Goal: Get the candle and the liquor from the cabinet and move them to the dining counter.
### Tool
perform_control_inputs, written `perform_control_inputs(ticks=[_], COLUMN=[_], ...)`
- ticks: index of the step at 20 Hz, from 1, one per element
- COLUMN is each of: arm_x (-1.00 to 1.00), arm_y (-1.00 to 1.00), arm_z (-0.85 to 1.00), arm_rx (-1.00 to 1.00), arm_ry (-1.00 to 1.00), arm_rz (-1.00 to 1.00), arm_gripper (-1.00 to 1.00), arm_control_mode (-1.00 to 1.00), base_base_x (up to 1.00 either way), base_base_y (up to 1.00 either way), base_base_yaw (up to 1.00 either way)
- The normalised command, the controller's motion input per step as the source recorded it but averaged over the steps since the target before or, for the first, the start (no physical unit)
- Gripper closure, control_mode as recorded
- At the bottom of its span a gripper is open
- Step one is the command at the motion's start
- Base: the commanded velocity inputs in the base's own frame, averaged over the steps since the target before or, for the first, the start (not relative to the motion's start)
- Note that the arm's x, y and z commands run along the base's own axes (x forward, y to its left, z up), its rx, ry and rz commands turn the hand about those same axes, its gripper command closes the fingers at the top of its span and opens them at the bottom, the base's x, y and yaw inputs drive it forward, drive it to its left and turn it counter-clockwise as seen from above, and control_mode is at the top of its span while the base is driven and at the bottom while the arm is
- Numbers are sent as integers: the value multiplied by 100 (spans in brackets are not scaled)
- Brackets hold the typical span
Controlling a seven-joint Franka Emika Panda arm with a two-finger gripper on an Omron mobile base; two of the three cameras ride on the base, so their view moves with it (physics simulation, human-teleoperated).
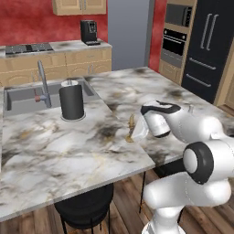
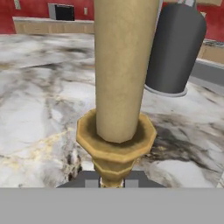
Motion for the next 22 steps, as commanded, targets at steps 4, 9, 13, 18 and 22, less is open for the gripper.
perform_control_inputs(ticks=[4,9,13,18,22], arm_x=[30,21,16,16,16], arm_y=[0,0,0,0,0], arm_z=[-34,-29,-28,-30,-30], arm_rx=[0,0,0,0,0], arm_ry=[0,0,0,0,0], arm_rz=[4,4,5,5,5], arm_gripper=[100,100,100,100,100], arm_control_mode=[-100,-100,-100,-100,-100], base_base_x=[0,0,0,0,0], base_base_y=[0,0,0,0,0], base_base_yaw=[0,0,0,0,0])
